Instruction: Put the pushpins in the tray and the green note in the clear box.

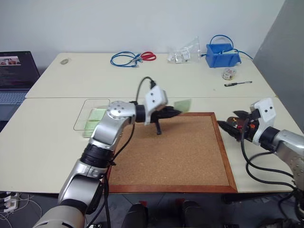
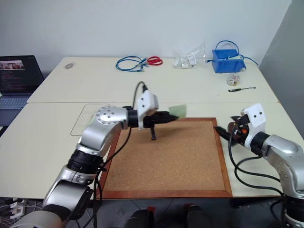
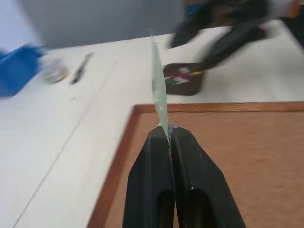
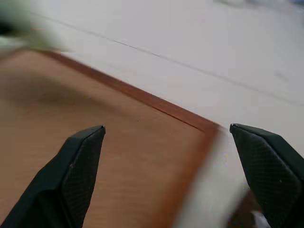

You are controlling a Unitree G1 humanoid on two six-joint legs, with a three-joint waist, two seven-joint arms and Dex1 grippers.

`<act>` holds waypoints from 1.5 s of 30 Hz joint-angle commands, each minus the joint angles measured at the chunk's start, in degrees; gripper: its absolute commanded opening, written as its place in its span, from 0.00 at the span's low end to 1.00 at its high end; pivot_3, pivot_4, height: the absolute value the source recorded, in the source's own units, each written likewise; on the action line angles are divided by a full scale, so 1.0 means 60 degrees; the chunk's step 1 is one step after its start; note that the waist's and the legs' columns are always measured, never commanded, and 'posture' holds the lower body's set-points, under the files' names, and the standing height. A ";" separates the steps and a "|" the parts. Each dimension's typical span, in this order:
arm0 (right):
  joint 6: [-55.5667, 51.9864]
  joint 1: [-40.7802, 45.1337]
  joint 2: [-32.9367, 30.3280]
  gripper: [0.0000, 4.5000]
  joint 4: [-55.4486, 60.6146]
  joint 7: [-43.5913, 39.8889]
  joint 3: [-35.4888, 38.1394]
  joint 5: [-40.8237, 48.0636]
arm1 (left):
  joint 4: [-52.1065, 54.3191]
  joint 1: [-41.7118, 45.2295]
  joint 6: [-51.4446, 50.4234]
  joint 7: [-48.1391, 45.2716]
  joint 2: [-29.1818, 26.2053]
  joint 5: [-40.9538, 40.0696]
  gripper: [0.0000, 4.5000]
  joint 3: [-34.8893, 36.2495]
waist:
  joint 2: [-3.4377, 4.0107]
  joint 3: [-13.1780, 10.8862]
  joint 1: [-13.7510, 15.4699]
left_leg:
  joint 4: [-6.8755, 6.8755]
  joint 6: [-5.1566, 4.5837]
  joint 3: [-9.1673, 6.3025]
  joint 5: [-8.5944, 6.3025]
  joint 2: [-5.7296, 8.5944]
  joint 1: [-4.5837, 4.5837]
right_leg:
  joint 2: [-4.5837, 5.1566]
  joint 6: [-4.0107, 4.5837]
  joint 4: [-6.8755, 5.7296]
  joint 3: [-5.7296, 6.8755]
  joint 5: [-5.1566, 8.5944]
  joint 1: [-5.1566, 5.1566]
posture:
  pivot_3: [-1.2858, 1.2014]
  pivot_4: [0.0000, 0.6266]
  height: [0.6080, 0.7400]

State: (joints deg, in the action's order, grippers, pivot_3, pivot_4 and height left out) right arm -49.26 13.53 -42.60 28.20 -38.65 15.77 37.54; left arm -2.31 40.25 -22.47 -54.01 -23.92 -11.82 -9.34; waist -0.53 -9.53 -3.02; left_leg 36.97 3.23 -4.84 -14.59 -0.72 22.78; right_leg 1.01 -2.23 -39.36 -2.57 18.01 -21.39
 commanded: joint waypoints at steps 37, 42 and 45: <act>0.0732 0.3764 0.1050 1.00 -0.1377 -0.1370 -0.2561 0.0726 | 0.3917 -0.2696 -0.4494 0.8173 0.1146 0.0930 0.88 0.4980 | -0.0059 -0.0029 0.0248 | 0.0000 0.0006 -0.0010 0.0001 0.0012 0.0025 | 0.0032 -0.0010 0.0043 0.0020 -0.0010 -0.0002 | 0.52 0.24 1.00; 0.0543 0.3546 0.1001 1.00 -0.1111 -0.0979 -0.2251 0.0799 | 0.4579 -0.2654 -0.4400 0.7791 0.0419 0.1036 0.99 0.4539 | -0.0059 -0.0030 0.0244 | -0.0001 0.0006 -0.0011 0.0001 0.0008 0.0024 | 0.0029 -0.0010 0.0042 0.0020 -0.0010 -0.0004 | 0.52 0.24 1.00; 0.0454 0.2275 0.1256 1.00 -0.0054 0.0500 -0.1997 0.0253 | 0.6575 -0.2941 -0.5886 0.6669 0.0514 -0.0692 0.99 0.4130 | -0.0069 -0.0029 0.0284 | -0.0002 0.0008 -0.0015 0.0000 0.0005 0.0032 | 0.0031 -0.0010 0.0046 0.0022 -0.0010 -0.0003 | 0.52 0.24 1.00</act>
State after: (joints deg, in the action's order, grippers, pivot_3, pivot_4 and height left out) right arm -46.65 30.52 -35.87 23.00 -41.35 2.05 41.26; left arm 27.85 23.12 -53.95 -9.95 -20.64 -10.22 17.65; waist -0.94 -9.70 -1.31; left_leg 36.94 3.28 -4.95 -14.59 -0.70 22.98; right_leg 1.26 -2.29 -39.07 -2.43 17.95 -21.40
